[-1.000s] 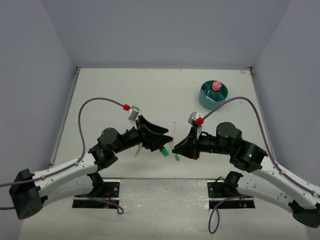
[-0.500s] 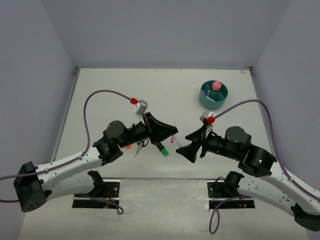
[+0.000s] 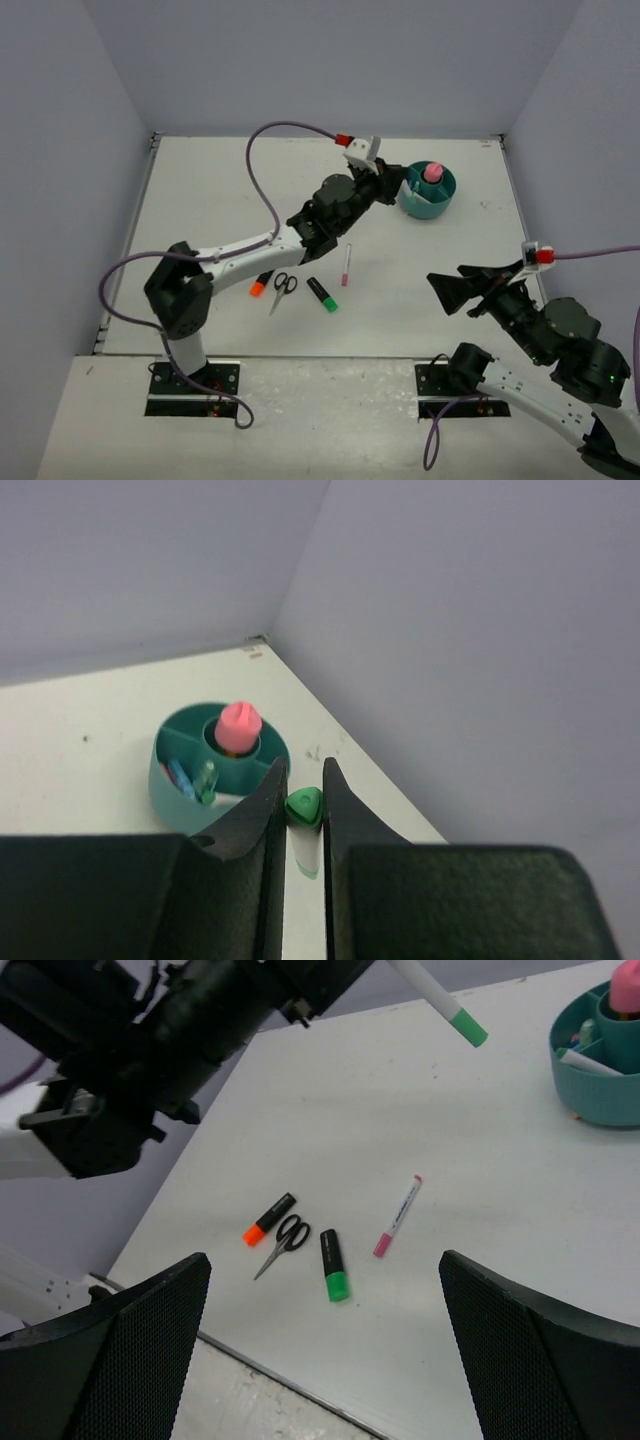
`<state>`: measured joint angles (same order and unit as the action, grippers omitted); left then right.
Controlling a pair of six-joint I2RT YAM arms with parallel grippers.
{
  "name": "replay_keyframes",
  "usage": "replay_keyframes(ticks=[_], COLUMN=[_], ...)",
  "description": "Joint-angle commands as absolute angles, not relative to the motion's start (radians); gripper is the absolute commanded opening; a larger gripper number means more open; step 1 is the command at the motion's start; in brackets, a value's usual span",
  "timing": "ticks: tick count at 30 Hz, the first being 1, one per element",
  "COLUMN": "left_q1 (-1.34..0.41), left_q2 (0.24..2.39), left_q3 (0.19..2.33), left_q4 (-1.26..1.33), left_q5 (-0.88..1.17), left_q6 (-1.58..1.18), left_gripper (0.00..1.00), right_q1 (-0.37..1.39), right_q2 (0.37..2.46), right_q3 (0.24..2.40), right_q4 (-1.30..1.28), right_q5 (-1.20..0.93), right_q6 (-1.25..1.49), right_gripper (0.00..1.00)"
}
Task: Sort the stationery into containers
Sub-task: Place the pen in the storage box.
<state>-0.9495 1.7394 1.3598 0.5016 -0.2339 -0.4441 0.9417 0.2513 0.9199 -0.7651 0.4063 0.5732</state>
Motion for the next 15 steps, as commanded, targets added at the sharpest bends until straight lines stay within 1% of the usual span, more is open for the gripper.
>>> replay_keyframes(ticks=[1, 2, 3, 4, 6, 11, 13, 15], left_q1=[-0.945, -0.945, -0.945, -0.945, -0.943, -0.939, -0.928, -0.918], left_q2=[1.984, 2.039, 2.105, 2.183, 2.260, 2.392, 2.461, 2.502], left_q3=[1.599, 1.652, 1.753, 1.797, 1.897, 2.008, 2.103, 2.136], left_q4=[0.620, 0.619, 0.616, 0.614, 0.629, 0.703, 0.671, 0.664], left_q5=[-0.321, -0.316, -0.309, -0.312, -0.327, -0.361, -0.380, -0.386], left_q6=[-0.336, -0.329, -0.316, -0.314, -0.306, -0.269, -0.267, -0.269], left_gripper=[0.00, 0.00, 0.00, 0.00, 0.00, 0.00, 0.00, 0.00], right_q1=[0.942, 0.942, 0.942, 0.942, 0.942, 0.941, 0.941, 0.942], right_q2=[0.204, 0.188, 0.166, 0.139, 0.109, 0.071, 0.077, 0.086], right_q3=[0.994, 0.998, 1.000, 1.000, 0.997, 0.997, 1.002, 1.003], right_q4=[-0.900, -0.910, -0.919, -0.925, -0.925, -0.929, -0.932, -0.933], right_q5=[0.509, 0.514, 0.523, 0.526, 0.526, 0.501, 0.486, 0.464], right_q6=[0.584, 0.581, 0.578, 0.572, 0.566, 0.557, 0.552, 0.548], right_gripper=[0.99, 0.99, 0.99, 0.99, 0.99, 0.99, 0.99, 0.99])
